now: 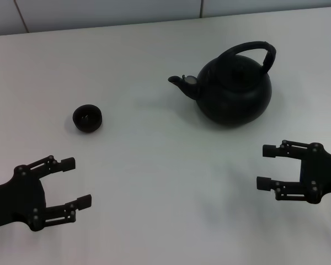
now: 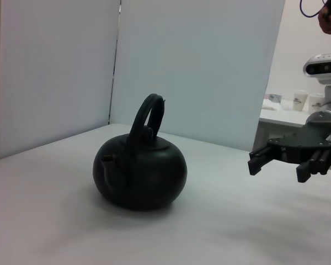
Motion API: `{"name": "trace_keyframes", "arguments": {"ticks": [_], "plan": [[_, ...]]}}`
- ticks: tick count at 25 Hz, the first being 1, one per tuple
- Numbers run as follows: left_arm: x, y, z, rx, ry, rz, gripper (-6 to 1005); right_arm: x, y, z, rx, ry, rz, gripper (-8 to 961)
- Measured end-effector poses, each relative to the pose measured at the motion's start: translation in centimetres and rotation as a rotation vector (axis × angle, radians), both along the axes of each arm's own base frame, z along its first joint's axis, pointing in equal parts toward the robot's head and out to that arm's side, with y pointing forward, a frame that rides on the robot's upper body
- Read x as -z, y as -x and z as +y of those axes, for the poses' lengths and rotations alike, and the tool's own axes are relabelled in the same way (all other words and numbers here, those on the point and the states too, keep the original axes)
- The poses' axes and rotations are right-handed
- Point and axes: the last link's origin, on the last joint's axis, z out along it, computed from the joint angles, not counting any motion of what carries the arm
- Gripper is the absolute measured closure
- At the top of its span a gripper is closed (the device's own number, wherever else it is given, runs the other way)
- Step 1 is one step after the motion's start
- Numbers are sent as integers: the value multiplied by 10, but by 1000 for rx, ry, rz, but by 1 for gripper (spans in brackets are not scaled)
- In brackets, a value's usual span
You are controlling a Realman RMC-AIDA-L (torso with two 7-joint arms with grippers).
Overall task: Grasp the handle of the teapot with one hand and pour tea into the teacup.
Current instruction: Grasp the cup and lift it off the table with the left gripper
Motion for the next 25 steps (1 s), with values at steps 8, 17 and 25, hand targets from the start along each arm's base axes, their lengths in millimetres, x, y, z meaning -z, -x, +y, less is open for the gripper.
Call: {"name": "trace_keyframes", "arguments": {"ticks": [8, 17, 25], "plan": [[1, -1, -1, 2, 3, -8, 147, 0, 0, 0, -1, 1, 2, 169], [2, -2, -2, 2, 6, -13, 156, -1, 1, 0, -3, 1, 0, 168], [4, -3, -2, 3, 9, -16, 163, -1, 1, 1, -3, 1, 1, 168]]}}
